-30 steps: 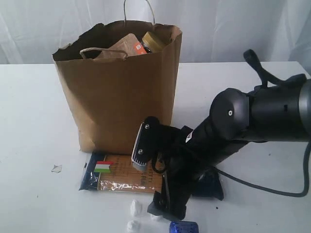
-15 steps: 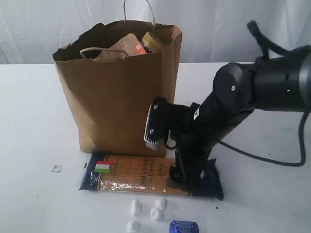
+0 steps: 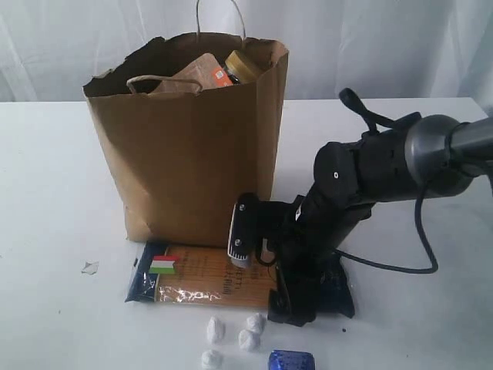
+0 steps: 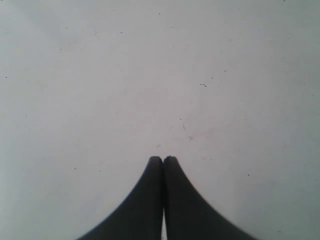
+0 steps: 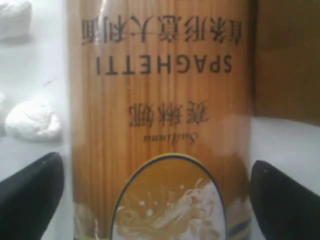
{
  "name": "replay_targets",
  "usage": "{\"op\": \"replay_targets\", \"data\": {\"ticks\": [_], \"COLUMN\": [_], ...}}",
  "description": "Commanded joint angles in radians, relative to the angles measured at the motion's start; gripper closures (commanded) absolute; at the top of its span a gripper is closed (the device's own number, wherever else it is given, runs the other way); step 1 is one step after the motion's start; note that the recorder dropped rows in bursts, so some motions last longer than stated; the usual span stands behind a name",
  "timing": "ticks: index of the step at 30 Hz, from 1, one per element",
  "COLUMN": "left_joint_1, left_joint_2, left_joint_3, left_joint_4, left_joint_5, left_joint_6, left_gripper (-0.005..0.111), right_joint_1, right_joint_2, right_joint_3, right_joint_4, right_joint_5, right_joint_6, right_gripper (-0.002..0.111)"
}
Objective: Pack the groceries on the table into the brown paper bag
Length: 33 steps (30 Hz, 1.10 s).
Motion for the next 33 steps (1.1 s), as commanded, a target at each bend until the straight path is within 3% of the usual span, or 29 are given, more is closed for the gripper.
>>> {"op": "replay_targets", "data": {"ticks": [1, 8, 11, 13, 19, 20, 27, 33], "left_joint_1": [-0.010, -0.010, -0.010, -0.010, -0.010, -0.010, -0.010, -0.010], "left_joint_2": [-0.004, -0.004, -0.004, -0.004, -0.004, -0.004, -0.004, -0.004], "left_joint_3": [0.004, 0.004, 0.004, 0.004, 0.004, 0.004, 0.004, 0.004], "left_joint_4": [-0.002, -0.002, -0.002, -0.002, -0.002, -0.002, -0.002, -0.002], "left_joint_5": [0.003, 0.003, 0.003, 0.003, 0.003, 0.003, 0.003, 0.003], "left_joint_6": [-0.002, -0.002, -0.002, -0.002, -0.002, -0.002, -0.002, -0.002], "left_gripper": [0.107, 0.107, 0.107, 0.107, 0.107, 0.107, 0.107, 0.107], "right_joint_1": [-0.006, -0.034, -0.034, -0.034, -0.034, -0.034, -0.034, -0.034], "right_joint_2": [0.004, 0.047, 0.049, 0.047, 0.041, 0.041, -0.028, -0.165], "right_joint_3": [0.000, 0.000, 0.000, -0.002, -0.002, -0.002, -0.002, -0.002], "right_joint_4": [-0.005, -0.003, 0.044, 0.086, 0.076, 0.074, 0.074, 0.074], "right_joint_5": [-0.033, -0.039, -0.030, -0.020, 0.113, 0.137, 0.265, 0.253], "right_joint_6": [-0.002, 0.004, 0.062, 0.072, 0.068, 0.068, 0.079, 0.098], "right_gripper": [0.016, 0.016, 0.024, 0.037, 0.102, 0.108, 0.108, 0.108]}}
